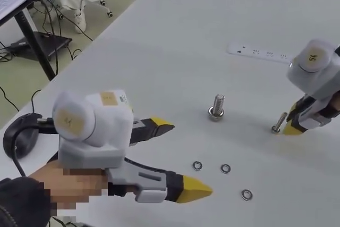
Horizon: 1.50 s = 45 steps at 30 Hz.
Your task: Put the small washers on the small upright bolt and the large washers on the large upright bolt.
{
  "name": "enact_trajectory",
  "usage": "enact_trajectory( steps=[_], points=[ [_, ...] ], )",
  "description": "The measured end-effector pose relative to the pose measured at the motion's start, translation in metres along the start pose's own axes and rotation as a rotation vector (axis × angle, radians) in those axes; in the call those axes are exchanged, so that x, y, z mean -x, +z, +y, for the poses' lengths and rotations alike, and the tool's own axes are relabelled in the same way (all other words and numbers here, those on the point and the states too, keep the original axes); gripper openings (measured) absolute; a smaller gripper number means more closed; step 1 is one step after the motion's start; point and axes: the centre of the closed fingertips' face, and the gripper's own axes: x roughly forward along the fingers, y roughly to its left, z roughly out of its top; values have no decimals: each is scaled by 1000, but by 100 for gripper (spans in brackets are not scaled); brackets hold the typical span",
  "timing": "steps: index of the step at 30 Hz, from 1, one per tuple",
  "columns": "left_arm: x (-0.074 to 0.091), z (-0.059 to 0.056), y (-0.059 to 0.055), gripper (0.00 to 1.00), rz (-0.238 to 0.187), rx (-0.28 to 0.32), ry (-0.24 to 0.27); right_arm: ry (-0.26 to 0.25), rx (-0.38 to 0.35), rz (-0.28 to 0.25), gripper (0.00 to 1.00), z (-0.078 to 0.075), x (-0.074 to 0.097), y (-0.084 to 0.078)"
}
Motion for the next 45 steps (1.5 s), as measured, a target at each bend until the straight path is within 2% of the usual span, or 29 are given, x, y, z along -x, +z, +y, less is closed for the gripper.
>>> enact_trajectory(
  steps=[6,12,18,21,27,33,40,45],
  points=[
    [0,-2,0,81,-4,-5,-5,-13,-13,-19,22,11,9,-7],
    [0,-4,-1,81,-6,-11,-9,-6,-9,-25,22,34,14,-12],
    [0,-4,-1,81,-9,-16,-10,27,2,-41,22,61,14,-6],
    [0,-5,-1,81,-11,-20,-10,42,24,-49,22,74,13,1],
    [1,-8,0,81,-17,-23,-10,55,71,-59,22,92,11,18],
    [2,-9,1,81,-23,-27,-5,83,127,-65,22,110,2,39],
    [4,-11,1,81,-27,-31,-2,108,183,-81,22,124,-10,67],
    [6,-11,0,81,-27,-27,2,130,218,-71,22,132,-22,77]
  ],
)
